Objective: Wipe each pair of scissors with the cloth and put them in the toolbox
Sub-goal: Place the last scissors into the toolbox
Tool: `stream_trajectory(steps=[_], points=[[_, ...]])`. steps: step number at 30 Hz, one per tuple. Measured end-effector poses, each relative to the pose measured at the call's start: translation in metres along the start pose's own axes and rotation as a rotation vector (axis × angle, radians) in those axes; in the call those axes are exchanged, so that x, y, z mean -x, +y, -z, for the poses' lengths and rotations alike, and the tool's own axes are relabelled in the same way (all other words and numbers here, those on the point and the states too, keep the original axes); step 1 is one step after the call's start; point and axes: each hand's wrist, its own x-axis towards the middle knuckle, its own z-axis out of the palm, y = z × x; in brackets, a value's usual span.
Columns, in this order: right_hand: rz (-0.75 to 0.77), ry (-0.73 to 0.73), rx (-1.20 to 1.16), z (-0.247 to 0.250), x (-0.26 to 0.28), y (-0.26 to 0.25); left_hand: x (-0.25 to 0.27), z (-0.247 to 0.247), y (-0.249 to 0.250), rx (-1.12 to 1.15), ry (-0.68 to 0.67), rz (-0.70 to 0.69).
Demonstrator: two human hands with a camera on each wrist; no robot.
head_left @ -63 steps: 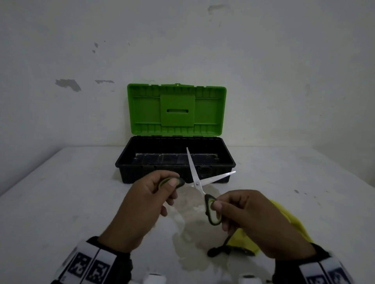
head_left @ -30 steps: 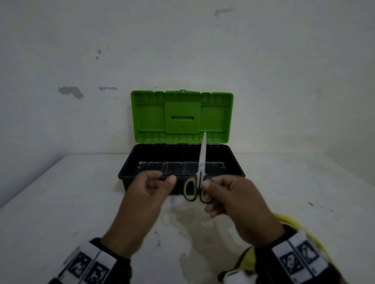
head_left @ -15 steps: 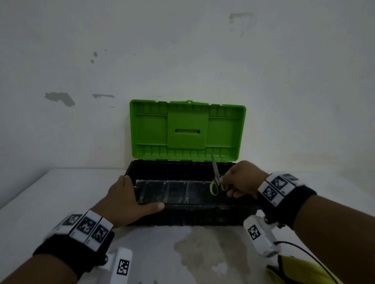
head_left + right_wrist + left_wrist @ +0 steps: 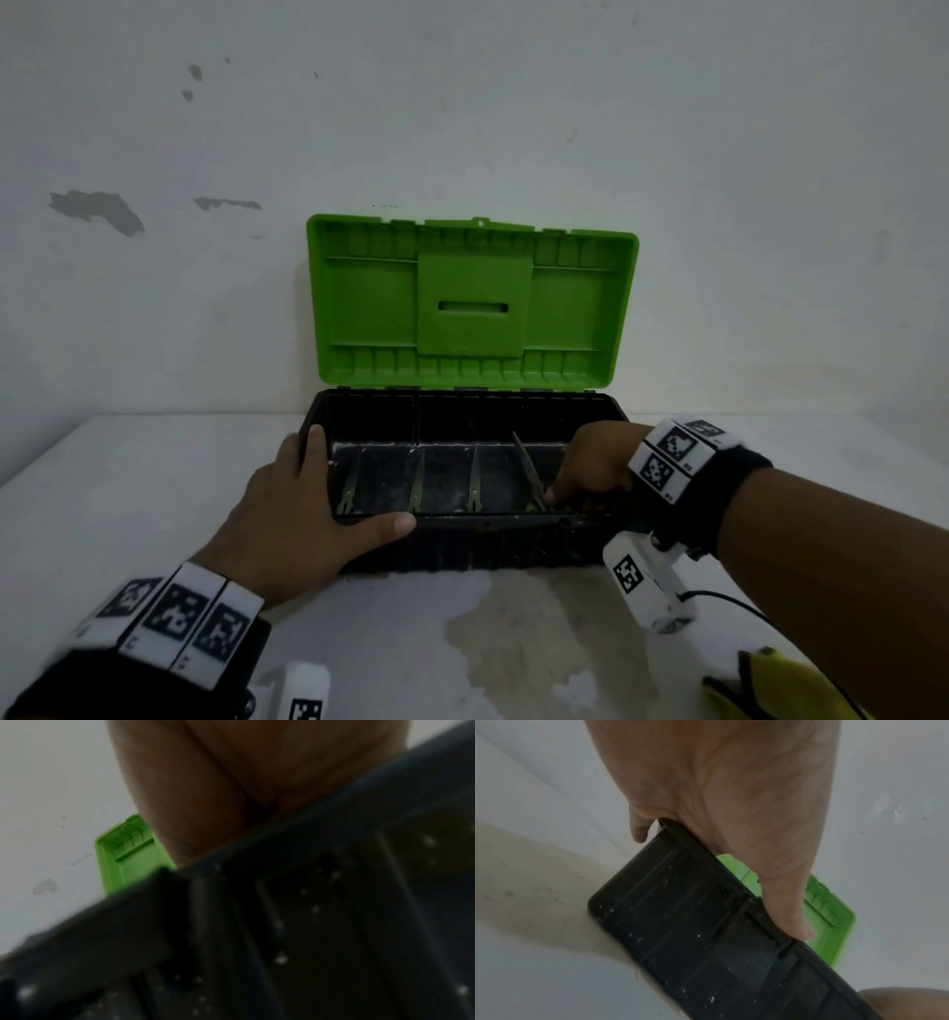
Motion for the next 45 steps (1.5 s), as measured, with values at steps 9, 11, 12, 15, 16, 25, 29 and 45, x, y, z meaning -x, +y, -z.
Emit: stream_trajectory(steps=[9, 11, 12, 15, 16, 25, 29, 45], points=[[0.126, -0.002, 0.161, -0.017, -0.007, -0.002, 0.003, 0.003, 0.005, -0.031, -0.018, 0.018], [0.139, 0.057, 0.148, -0.018, -0.002, -0.004, 0.004, 0.004, 0.007, -0.038, -0.008, 0.017], [0.145, 0.101, 0.123, -0.017, 0.001, -0.003, 0.004, 0.005, 0.007, -0.042, -0.014, 0.025], [0.157, 0.232, 0.008, 0.001, 0.012, 0.006, 0.002, 0.005, 0.005, -0.031, -0.034, 0.051], [0.159, 0.283, -0.031, 0.011, 0.017, 0.011, 0.002, 0.006, 0.004, 0.015, -0.047, 0.034], [0.029, 0.664, -0.719, 0.112, 0.006, 0.058, -0.07, 0.097, 0.025, 0.646, 0.253, 0.278], [-0.001, 0.532, -1.011, 0.138, -0.01, 0.05, -0.111, 0.128, 0.044, 0.838, 0.336, 0.244], [0.173, 0.587, -1.024, 0.121, 0.015, 0.045, -0.088, 0.125, 0.041, 0.886, 0.376, 0.121]])
